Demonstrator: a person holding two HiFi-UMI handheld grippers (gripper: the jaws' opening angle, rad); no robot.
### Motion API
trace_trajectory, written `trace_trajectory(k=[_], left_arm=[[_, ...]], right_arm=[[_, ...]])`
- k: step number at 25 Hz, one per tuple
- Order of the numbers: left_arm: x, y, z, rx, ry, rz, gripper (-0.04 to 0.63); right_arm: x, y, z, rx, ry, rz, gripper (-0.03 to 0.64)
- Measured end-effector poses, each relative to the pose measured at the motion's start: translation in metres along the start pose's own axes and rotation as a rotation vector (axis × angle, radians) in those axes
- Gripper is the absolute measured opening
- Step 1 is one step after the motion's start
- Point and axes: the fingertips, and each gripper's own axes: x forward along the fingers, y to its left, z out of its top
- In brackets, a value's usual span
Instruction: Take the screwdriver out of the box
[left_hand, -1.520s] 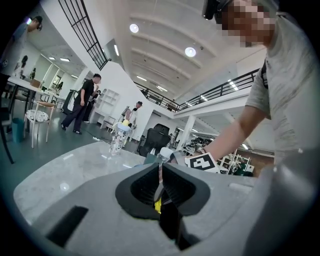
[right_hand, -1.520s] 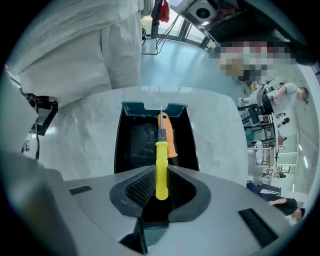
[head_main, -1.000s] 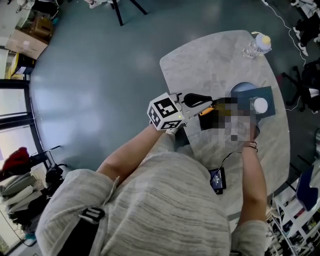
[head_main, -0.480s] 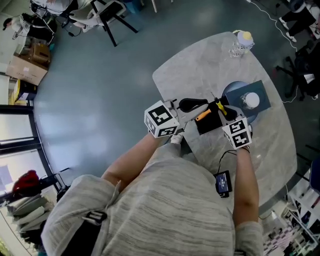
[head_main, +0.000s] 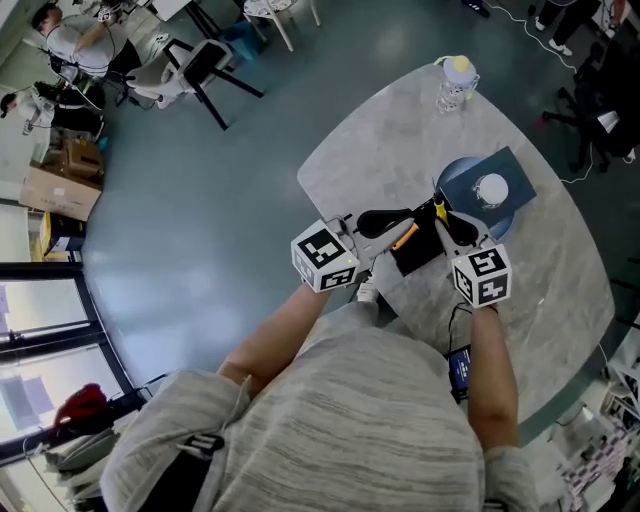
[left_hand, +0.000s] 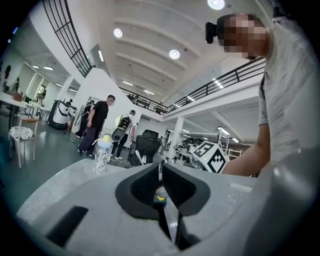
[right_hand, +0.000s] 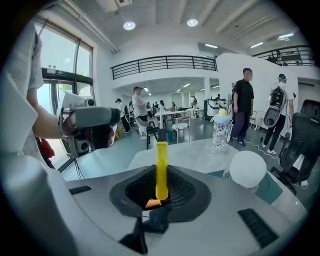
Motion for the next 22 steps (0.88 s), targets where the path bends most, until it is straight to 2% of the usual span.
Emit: trace_trajectory(k=[9, 13, 17, 22], left_arm=[[0.02, -0.008, -0.008, 0.024, 0.049, 0.002, 0.032], [0.027, -0.006, -0.02, 0.02, 0.109, 0.036, 0.032], [0.032, -0.011, -0.034, 0.015, 0.167, 0.028, 0.032], [0.04, -0.008, -0.063, 0.006, 0.296, 0.076, 0.034]], right_arm=[[-0.027, -0.001, 0.011, 0.052, -0.102, -0.028, 0.064], [-0.038, -0.003, 0.014, 0.059, -0.131, -0.038, 0.064], [-0.045, -0.002, 0.014, 0.066, -0.146, -0.037, 0.064], [-0.051, -0.007, 0.011, 0.09, -0.172, -0.03, 0.064]])
